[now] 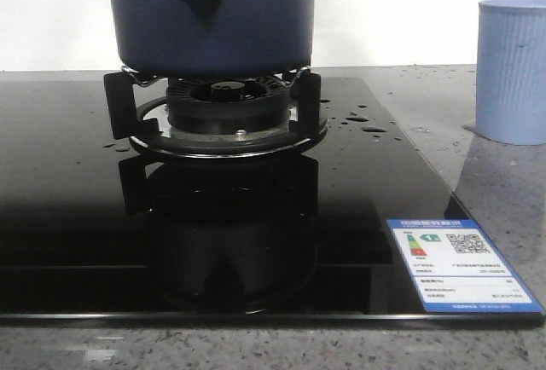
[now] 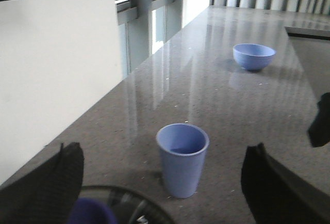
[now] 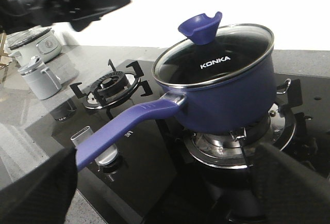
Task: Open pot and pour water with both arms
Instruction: 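Grasp the blue knob of the glass saucepan lid with the left gripper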
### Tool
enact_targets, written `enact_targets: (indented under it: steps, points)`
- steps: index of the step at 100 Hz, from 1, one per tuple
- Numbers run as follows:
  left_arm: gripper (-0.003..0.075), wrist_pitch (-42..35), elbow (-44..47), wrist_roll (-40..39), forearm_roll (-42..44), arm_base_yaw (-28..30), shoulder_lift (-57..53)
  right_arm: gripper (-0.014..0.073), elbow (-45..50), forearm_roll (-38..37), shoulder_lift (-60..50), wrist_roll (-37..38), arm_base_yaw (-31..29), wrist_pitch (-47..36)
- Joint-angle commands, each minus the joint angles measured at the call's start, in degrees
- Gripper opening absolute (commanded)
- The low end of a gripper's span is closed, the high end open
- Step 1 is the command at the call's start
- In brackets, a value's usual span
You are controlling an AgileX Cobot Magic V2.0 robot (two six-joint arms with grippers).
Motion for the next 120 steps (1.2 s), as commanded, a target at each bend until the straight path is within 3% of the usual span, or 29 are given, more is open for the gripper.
enact_targets:
  steps: [1, 42, 72, 106, 120]
  points:
    - [0.0564, 1.43, -1.94, 2.44, -3.45, 1.78, -0.67, 0.0602, -1.94, 3.64, 0.82, -0.81, -0.3, -0.99]
    - [0.0635, -1.24, -1.94, 4.12, -1.43, 2.06, 3.06, 0.0602, -1.94, 2.96, 0.82, -0.81, -0.3, -1.23]
    - [0.0634, -0.96, -1.94, 4.52, -1.71, 1.25, 7.45, 0.0602, -1.94, 2.83, 0.82, -0.81, -0.3, -1.84]
    - [0.063, -1.43, -1.94, 7.03, -3.23, -3.56, 10.17, 0.0602, -1.94, 2.55, 0.82, -0.81, -0.3, -2.62]
    - [0.0593, -2.89, -1.94, 7.03, -3.87, -4.69, 10.26, 0.0602, -1.94, 2.55, 0.82, -0.81, -0.3, -2.84]
